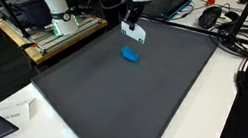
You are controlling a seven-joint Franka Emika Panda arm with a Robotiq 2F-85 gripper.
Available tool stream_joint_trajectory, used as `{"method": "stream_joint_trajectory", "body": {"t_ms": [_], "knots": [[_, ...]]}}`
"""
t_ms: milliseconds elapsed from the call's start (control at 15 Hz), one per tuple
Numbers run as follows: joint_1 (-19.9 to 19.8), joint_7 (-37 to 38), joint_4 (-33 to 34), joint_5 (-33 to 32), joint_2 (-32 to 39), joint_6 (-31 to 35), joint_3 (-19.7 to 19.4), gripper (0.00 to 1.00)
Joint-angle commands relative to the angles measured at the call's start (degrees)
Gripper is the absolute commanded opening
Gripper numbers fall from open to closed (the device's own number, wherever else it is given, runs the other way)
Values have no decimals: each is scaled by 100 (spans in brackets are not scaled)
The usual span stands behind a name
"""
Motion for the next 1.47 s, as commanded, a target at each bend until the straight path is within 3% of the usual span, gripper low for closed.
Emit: {"method": "stream_joint_trajectory", "body": {"t_ms": [0,200,267,600,1000,1400], "knots": [[-324,-865,-254,350,-190,131,15,1],[-541,-1286,-21,541,-4,11,5,1],[-383,-984,-51,296,-25,40,-49,1],[-378,-1009,-49,303,-9,40,-60,4],[-930,-1961,668,741,579,-847,-20,1],[-1636,-3154,1543,1512,1245,-2197,58,1]]}}
